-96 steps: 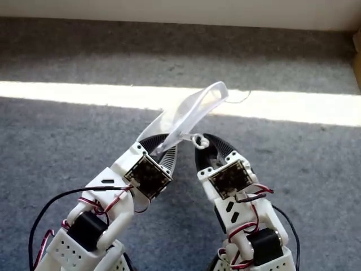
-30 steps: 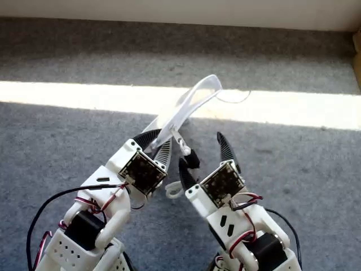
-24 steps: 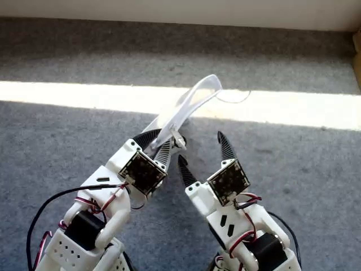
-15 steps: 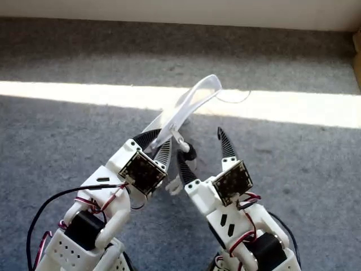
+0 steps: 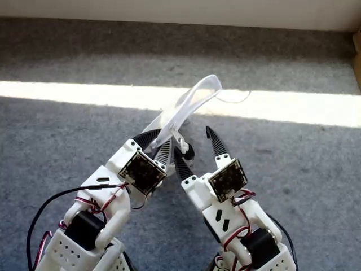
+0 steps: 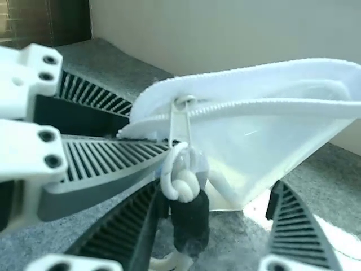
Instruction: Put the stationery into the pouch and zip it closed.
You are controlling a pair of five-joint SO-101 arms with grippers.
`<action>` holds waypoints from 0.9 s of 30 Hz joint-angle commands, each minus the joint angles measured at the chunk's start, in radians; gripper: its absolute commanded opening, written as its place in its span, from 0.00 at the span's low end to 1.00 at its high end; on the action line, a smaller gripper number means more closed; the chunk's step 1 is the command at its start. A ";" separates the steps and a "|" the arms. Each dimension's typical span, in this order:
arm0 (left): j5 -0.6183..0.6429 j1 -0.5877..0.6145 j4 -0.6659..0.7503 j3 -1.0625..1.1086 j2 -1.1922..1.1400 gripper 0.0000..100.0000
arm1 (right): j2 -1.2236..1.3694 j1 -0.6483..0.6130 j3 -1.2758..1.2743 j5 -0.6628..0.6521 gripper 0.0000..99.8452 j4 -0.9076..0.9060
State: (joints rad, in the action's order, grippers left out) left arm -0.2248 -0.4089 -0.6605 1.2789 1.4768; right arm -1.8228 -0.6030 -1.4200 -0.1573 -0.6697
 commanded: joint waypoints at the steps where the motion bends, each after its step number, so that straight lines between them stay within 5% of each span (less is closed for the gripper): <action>1: -0.008 0.031 -0.006 -0.035 0.001 0.01 | 0.005 -0.012 0.008 -0.035 0.23 0.044; 7: -0.008 0.031 -0.006 -0.035 0.001 0.01 | -0.004 0.016 0.016 -0.192 0.01 0.030; 27: -0.008 0.033 -0.008 -0.035 0.001 0.01 | 0.007 0.380 0.067 -0.166 0.01 0.085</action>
State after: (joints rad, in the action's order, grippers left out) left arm -0.2248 -0.4135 -0.6605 1.2774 1.4691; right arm -1.8290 -0.3053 -1.3986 -0.3552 -0.6268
